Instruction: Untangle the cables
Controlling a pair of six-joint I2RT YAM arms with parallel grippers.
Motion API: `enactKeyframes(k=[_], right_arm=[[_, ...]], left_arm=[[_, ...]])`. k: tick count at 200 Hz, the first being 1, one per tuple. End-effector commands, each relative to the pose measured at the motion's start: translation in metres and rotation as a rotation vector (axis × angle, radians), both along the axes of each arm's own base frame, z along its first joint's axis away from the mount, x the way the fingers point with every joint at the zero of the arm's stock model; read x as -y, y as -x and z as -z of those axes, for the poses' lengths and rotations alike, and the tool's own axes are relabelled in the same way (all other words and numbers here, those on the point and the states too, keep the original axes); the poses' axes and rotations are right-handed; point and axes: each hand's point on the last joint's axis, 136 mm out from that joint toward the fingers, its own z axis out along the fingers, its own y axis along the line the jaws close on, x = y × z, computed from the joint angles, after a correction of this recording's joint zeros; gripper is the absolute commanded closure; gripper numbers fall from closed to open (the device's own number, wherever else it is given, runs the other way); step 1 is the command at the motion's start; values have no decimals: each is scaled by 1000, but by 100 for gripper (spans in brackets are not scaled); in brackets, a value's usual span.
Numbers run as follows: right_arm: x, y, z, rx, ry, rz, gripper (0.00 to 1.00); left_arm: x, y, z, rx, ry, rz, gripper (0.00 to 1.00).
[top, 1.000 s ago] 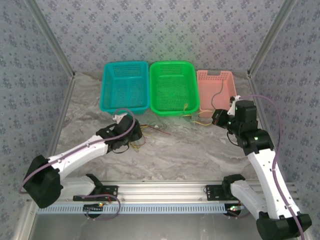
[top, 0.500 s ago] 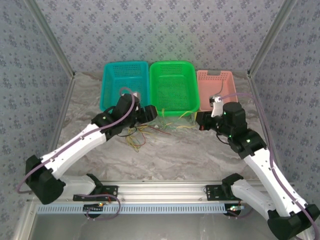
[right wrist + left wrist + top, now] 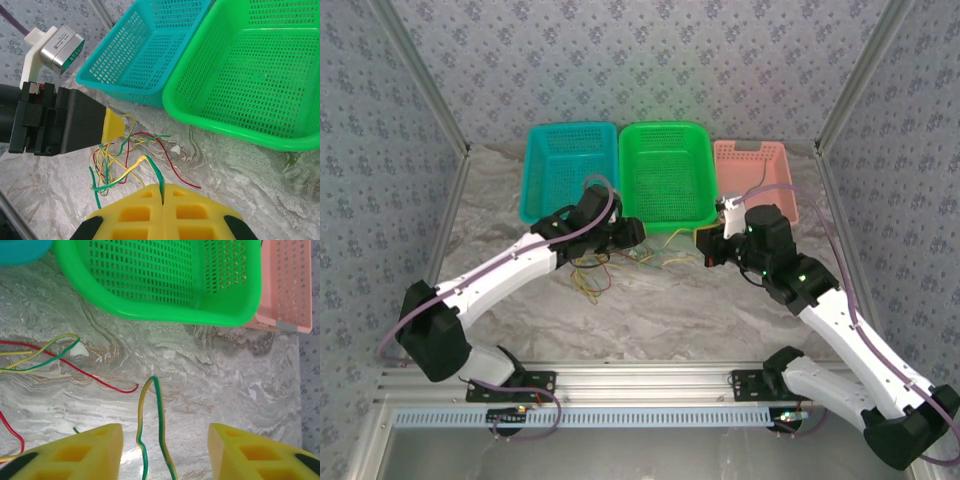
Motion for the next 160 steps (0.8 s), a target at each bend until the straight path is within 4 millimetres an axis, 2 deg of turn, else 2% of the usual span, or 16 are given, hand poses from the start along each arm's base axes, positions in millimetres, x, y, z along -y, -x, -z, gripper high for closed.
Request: enactKeyframes(k=[1, 20, 71, 92, 108, 127, 160], right_arm=[[0, -1, -8, 48, 7, 0, 100], [-2, 1, -7, 47, 8, -13, 100], [-5, 7, -6, 48, 13, -33, 100], [-7, 11, -1, 43, 22, -50, 100], [-9, 12, 5, 30, 31, -58, 100], [-12, 15, 14, 4, 28, -63, 100], [-24, 23, 25, -46, -23, -88, 100]], left_arm=[[2, -2, -3, 0, -2, -5, 64], [1, -4, -2, 9, -5, -17, 76], [-1, -13, -3, 37, -8, -32, 100], [-5, -22, -13, 92, 14, -50, 100], [-7, -33, -33, 180, 77, -59, 100], [-8, -43, -67, 313, 160, -50, 100], [-5, -46, -127, 515, 302, 21, 100]])
